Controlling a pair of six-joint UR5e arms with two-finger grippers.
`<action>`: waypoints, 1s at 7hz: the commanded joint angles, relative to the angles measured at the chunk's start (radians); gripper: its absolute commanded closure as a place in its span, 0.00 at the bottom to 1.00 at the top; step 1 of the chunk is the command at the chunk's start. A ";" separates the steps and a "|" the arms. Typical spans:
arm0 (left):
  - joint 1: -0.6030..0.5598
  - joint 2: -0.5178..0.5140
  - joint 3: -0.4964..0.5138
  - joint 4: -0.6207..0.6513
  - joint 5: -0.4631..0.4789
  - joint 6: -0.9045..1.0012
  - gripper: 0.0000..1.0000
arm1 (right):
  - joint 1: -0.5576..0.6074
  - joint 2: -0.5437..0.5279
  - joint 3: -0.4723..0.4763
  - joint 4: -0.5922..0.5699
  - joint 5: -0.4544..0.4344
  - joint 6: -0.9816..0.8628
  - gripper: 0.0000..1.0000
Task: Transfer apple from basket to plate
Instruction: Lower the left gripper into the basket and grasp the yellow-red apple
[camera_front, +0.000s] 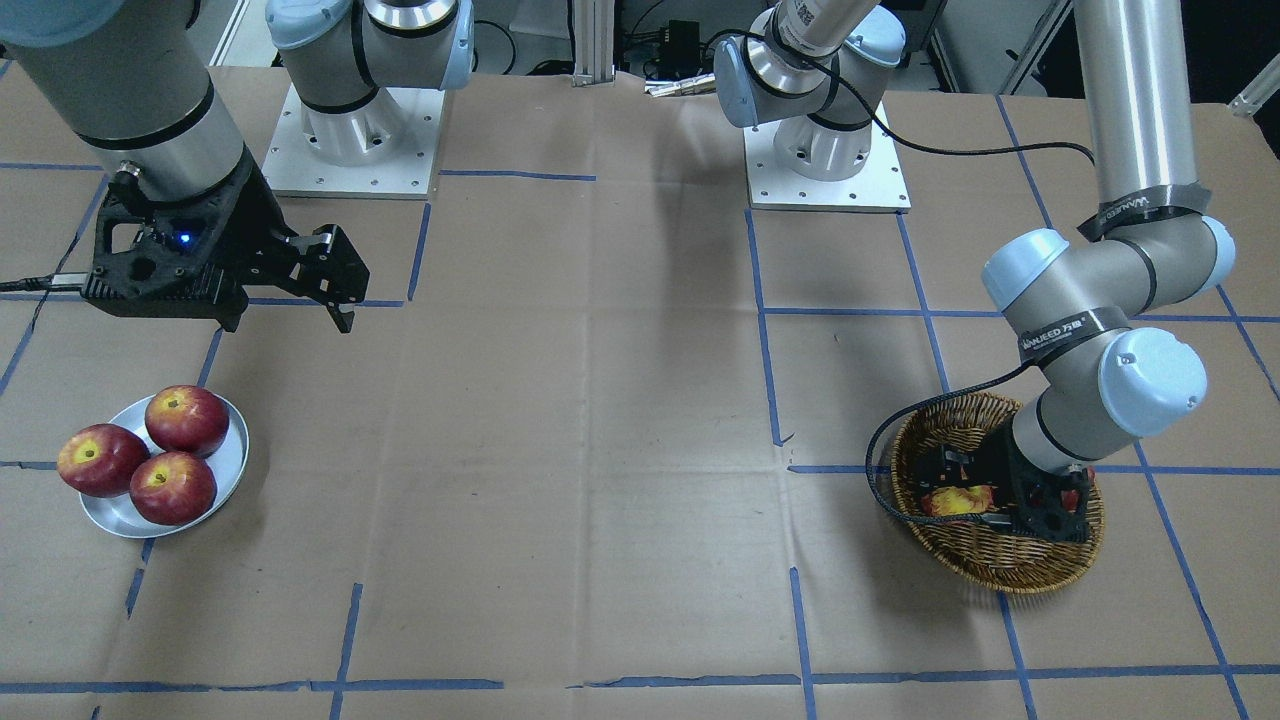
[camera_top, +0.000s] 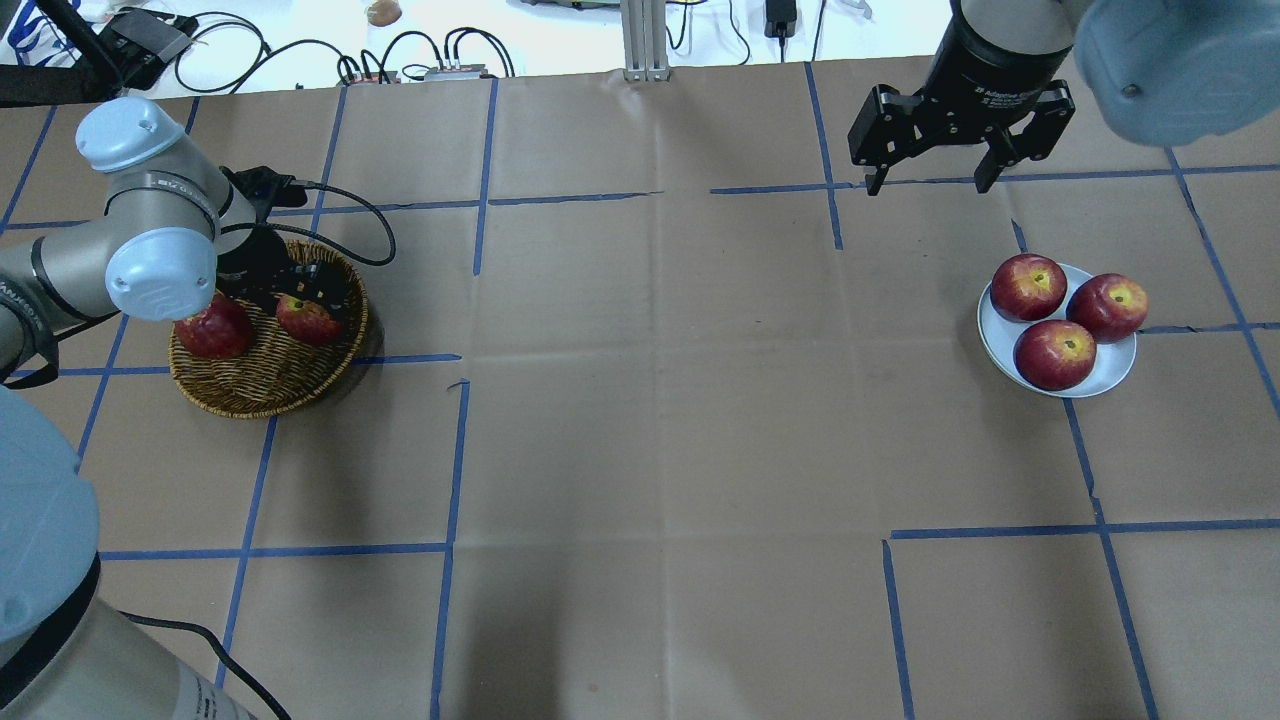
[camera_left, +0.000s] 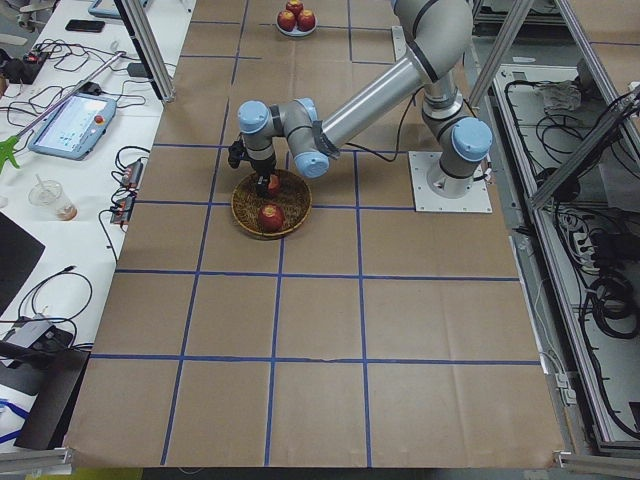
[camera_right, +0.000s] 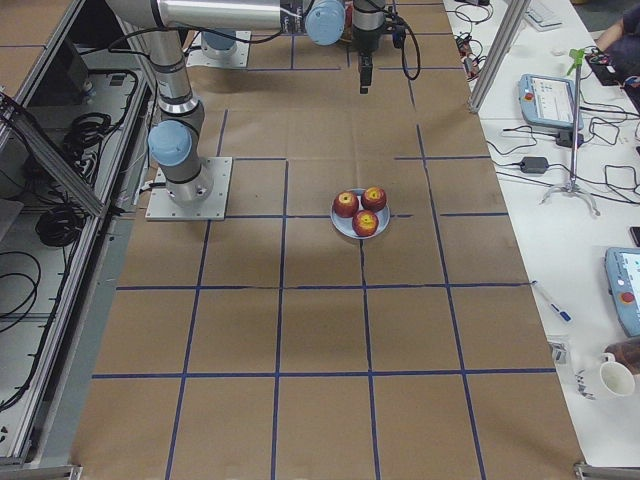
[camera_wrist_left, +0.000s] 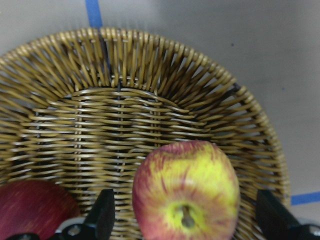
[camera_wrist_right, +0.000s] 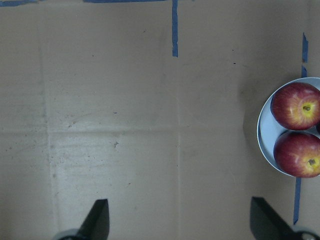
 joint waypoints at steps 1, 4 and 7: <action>-0.002 0.011 -0.010 0.004 0.011 -0.012 0.50 | 0.000 -0.001 0.000 0.001 -0.003 0.000 0.00; -0.028 0.131 0.013 -0.079 0.066 -0.071 0.68 | 0.002 -0.002 0.000 0.001 -0.012 0.002 0.00; -0.346 0.195 0.018 -0.150 0.061 -0.429 0.67 | 0.003 -0.002 0.000 0.000 -0.014 0.002 0.00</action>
